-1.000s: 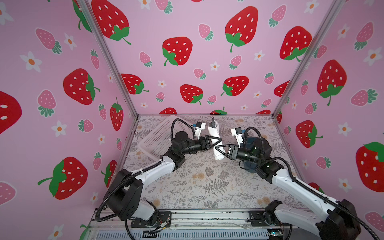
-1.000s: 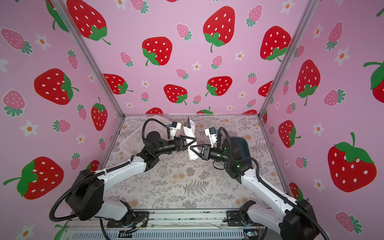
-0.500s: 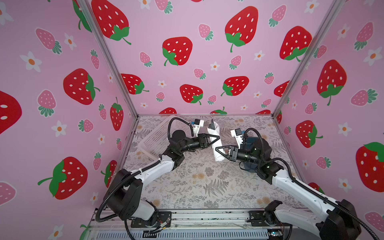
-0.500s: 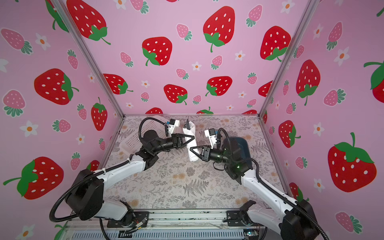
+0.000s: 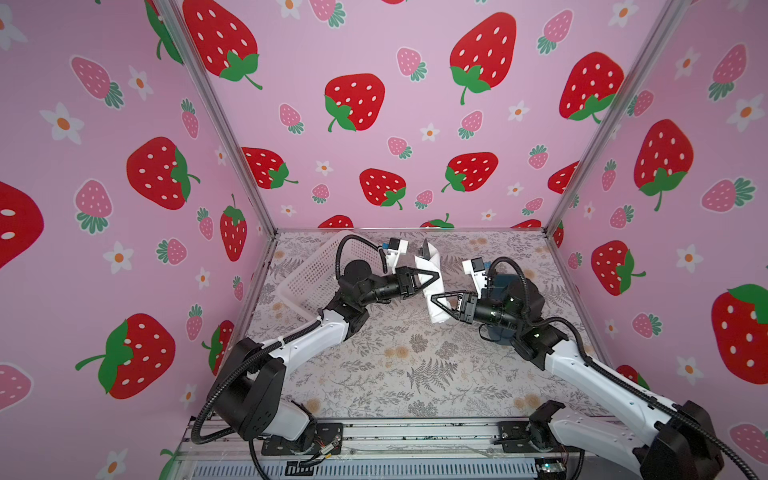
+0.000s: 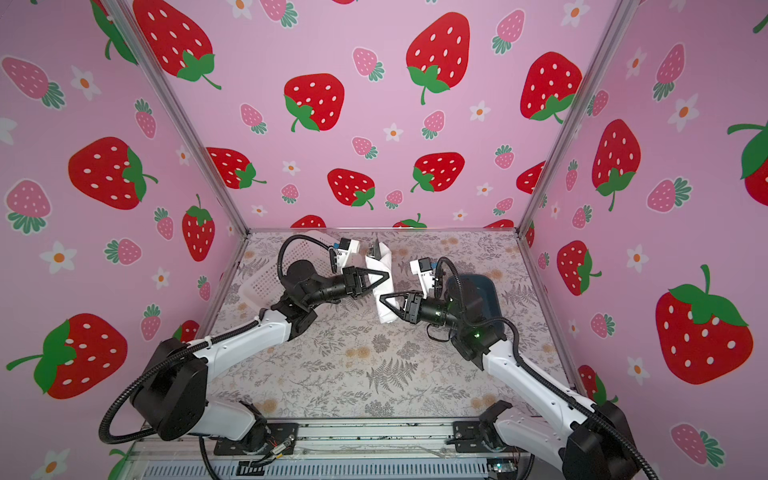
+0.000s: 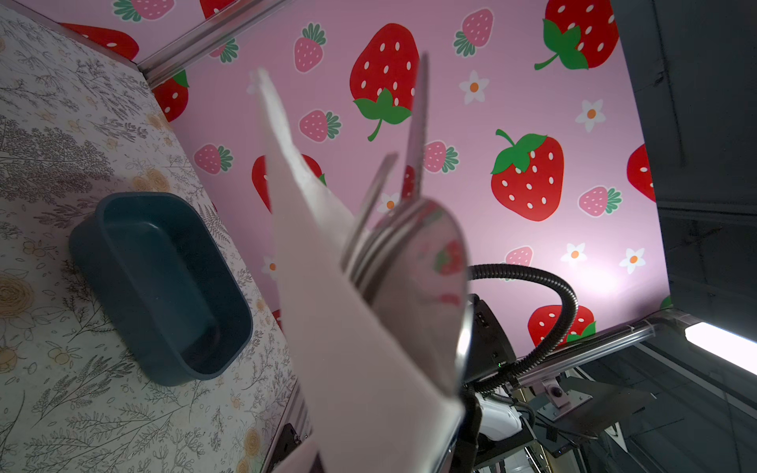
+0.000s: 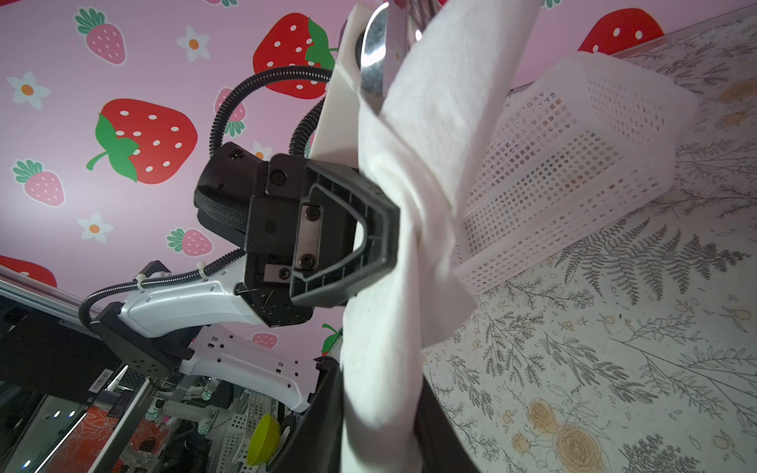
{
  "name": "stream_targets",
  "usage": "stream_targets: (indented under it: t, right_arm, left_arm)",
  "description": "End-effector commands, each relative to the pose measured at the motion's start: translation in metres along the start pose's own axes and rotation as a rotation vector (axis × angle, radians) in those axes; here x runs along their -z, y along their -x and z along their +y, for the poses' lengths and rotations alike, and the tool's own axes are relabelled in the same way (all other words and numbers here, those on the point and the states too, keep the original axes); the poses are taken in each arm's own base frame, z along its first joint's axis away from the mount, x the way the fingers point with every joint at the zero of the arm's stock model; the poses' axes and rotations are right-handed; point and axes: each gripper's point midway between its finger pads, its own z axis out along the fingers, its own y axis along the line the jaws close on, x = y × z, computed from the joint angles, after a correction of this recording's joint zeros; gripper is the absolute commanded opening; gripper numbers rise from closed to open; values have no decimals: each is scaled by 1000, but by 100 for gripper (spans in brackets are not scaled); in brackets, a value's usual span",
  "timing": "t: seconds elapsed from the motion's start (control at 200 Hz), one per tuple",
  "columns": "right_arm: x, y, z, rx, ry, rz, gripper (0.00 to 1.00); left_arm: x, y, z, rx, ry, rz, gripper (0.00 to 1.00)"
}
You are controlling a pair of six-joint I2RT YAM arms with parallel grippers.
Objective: Place the utensils on the paper napkin and roll it up
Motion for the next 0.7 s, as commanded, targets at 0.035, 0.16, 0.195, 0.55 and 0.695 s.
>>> stream_targets:
  t: [0.035, 0.16, 0.195, 0.55, 0.695]
  right_arm:
    - [3, 4, 7, 24, 19, -22, 35]
    - [1, 5, 9, 23, 27, -16, 43]
    - [0, 5, 9, 23, 32, -12, 45]
    - [-8, 9, 26, 36, 142, 20, 36]
    - [-7, 11, 32, 51, 161, 18, 27]
  left_arm:
    - [2, 12, -33, -76, -88, -27, 11]
    - [3, 11, -37, -82, -109, -23, 11]
    - [2, 11, -38, -82, -114, -22, 10]
    - [-2, 11, -46, -90, -147, -1, 10]
    - [-2, 10, -48, -93, -149, 1, 10]
